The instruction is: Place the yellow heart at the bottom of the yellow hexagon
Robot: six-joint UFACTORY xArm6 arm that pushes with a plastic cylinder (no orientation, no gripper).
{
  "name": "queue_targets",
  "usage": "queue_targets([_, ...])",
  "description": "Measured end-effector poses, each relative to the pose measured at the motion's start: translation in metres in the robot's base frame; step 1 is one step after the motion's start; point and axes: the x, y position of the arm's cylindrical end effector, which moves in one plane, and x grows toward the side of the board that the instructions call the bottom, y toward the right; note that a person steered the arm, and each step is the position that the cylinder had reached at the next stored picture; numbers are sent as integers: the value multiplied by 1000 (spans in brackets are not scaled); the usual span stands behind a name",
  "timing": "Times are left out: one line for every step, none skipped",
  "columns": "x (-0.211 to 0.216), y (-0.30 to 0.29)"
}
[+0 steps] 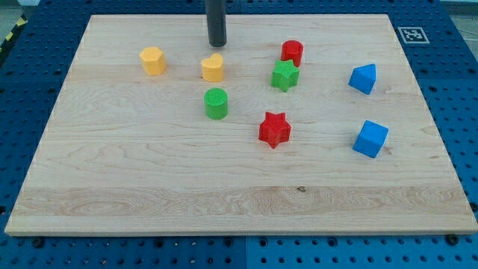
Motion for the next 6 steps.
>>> queue_targets([9,16])
queue_targets([28,30])
queue_targets([33,33])
queue_targets([32,33])
queue_targets([28,28])
queue_targets([28,25])
